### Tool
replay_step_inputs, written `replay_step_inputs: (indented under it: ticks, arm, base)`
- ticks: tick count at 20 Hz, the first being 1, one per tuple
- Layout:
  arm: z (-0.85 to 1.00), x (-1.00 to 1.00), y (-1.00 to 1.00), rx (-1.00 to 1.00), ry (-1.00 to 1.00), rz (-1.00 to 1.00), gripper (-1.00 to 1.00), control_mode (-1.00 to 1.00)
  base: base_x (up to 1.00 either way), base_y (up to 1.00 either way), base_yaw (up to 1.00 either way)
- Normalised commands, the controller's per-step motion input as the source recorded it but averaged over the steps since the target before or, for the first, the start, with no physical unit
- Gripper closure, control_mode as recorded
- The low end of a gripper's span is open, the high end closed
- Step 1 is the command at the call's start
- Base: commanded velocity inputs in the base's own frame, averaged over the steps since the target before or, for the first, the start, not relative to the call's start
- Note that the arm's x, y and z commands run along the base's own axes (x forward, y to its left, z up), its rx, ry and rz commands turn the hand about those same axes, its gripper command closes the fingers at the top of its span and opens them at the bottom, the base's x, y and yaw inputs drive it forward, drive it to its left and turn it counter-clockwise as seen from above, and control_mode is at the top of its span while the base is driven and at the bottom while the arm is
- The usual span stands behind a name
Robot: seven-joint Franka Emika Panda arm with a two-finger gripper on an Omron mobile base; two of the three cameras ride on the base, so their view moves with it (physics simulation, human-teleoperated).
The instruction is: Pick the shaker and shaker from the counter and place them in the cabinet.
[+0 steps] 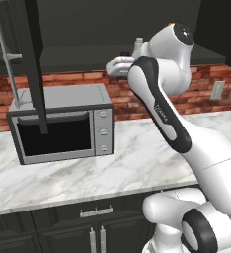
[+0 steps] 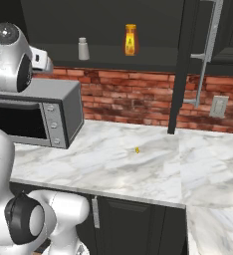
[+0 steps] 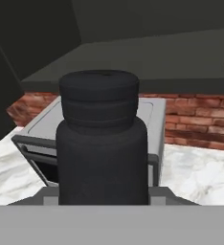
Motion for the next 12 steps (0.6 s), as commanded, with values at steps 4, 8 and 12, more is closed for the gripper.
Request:
replay_step_inputs:
  ticks: [4,8,12]
  arm:
    - [0.05,0.12,-0.02,0.0,-0.11,0.0,1.0,-1.0]
    - [0.0,0.2,0.0,-0.02,-0.07,0.0,1.0,-1.0]
    - [0.0,0.29,0.0,0.0,-0.03,0.0,1.0,-1.0]
  base:
    - [0.0,0.0,0.0]
    - [0.0,0.0,0.0]
    - [0.0,0.0,0.0]
